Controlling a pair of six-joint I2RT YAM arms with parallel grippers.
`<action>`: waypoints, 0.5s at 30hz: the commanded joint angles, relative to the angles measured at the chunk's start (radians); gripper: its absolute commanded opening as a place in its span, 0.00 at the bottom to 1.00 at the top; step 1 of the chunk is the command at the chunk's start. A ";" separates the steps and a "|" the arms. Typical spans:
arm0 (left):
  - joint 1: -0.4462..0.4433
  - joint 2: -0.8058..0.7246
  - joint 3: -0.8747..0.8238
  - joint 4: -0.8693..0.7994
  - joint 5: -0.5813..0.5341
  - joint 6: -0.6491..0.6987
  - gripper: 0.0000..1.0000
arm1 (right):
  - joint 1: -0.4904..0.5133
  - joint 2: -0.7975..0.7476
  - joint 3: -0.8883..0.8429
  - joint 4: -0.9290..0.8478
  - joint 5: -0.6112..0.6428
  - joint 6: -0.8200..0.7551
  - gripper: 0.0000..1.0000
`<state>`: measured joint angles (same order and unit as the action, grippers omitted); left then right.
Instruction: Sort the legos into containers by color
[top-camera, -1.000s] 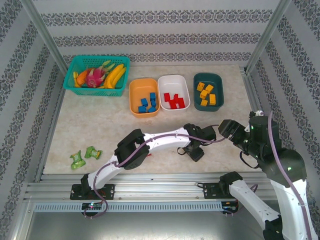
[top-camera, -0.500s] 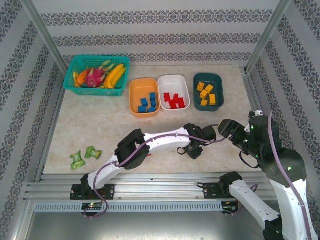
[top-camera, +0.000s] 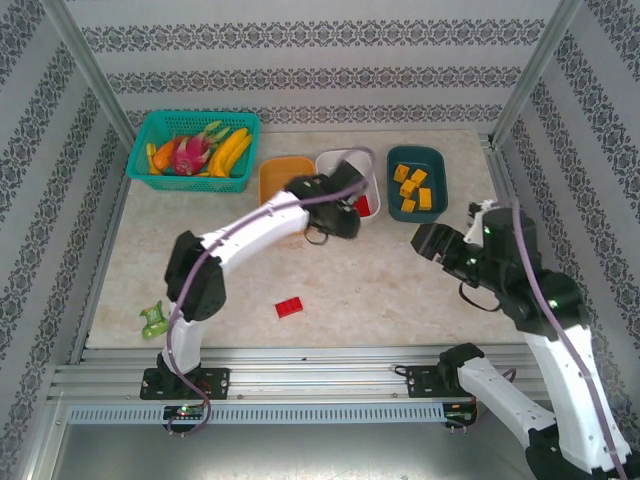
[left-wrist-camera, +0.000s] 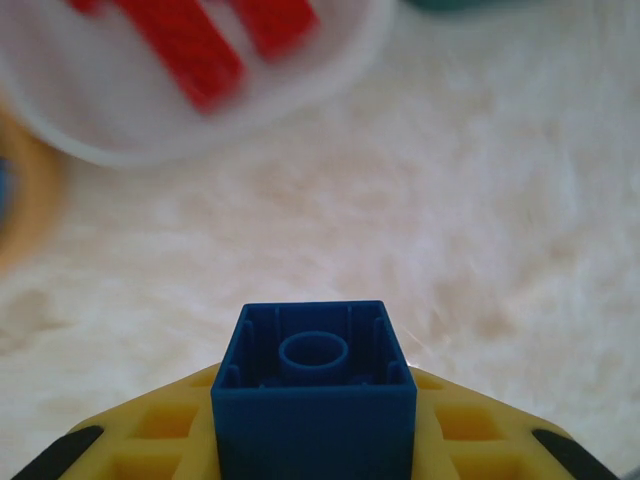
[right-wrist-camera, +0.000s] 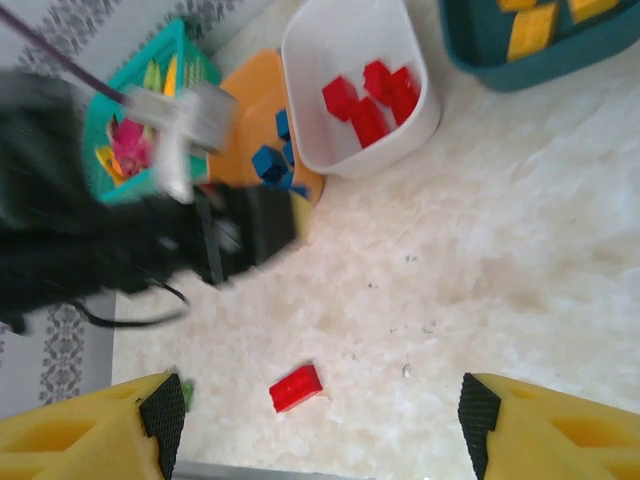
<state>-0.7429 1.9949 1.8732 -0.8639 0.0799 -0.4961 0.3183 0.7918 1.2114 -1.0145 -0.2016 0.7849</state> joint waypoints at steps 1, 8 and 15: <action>0.098 -0.002 -0.032 0.030 0.039 -0.030 0.33 | 0.029 0.077 -0.067 0.138 -0.113 0.031 0.74; 0.286 0.107 0.073 0.069 0.025 0.022 0.33 | 0.171 0.287 -0.133 0.512 -0.112 0.048 0.75; 0.387 0.303 0.281 0.022 0.044 0.036 0.32 | 0.212 0.477 -0.151 0.838 -0.075 0.072 0.76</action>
<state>-0.3801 2.2417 2.0640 -0.8234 0.1047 -0.4904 0.5213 1.2228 1.0573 -0.3855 -0.2813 0.8364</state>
